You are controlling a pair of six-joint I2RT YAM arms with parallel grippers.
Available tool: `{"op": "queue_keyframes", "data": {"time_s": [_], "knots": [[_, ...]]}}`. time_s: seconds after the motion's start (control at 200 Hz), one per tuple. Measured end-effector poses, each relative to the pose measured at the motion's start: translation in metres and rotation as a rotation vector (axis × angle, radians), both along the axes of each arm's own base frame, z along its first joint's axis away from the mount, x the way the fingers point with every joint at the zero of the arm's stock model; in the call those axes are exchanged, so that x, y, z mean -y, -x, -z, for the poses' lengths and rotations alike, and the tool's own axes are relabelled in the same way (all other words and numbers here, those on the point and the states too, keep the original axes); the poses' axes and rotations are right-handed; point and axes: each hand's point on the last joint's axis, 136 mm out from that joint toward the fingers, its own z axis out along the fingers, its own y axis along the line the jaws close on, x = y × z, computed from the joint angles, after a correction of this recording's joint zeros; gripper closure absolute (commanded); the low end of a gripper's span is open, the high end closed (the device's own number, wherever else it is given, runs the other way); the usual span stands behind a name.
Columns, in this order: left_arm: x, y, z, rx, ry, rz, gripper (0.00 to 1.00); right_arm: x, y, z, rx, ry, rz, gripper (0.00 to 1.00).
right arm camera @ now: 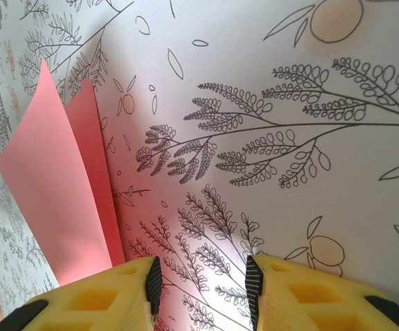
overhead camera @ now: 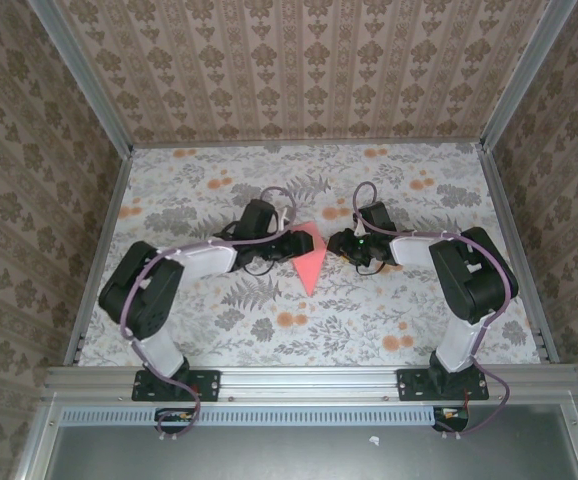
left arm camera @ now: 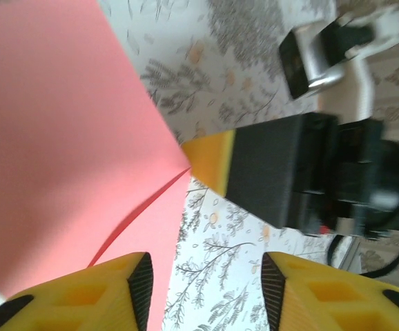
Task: Fold a paper plane with a square sheet of paper (fold left side to right side)
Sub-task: Fold the wing for the fifth time at the center of the table.
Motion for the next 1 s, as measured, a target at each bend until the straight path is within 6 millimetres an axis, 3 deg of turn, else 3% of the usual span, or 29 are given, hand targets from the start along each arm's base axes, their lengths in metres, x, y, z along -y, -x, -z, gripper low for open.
{"op": "queue_keyframes", "data": {"time_s": [0.1,0.19,0.325,0.55,0.7,0.895,1.0], "knots": [[-0.022,-0.008,-0.018,0.039,-0.008,-0.056,0.43,0.000,0.000,0.000,0.003,0.001,-0.003,0.59],[-0.045,-0.016,-0.018,0.038,-0.029,-0.118,0.43,0.000,0.000,0.000,0.006,0.002,-0.009,0.59],[-0.066,-0.021,0.007,-0.017,-0.072,-0.167,0.43,-0.001,0.000,0.000,0.008,0.002,-0.014,0.59],[-0.057,-0.019,0.049,-0.109,-0.107,-0.132,0.44,-0.001,0.001,-0.001,0.010,0.002,-0.018,0.59],[-0.048,-0.031,0.056,-0.110,-0.094,-0.121,0.56,-0.001,0.001,-0.001,0.012,0.002,-0.021,0.59],[-0.037,-0.041,0.055,-0.070,-0.067,-0.087,0.87,-0.002,0.003,-0.003,0.031,0.002,-0.043,0.57],[-0.034,-0.042,0.051,-0.048,-0.051,-0.067,0.98,0.003,0.008,-0.008,0.051,0.009,-0.066,0.54]]}}
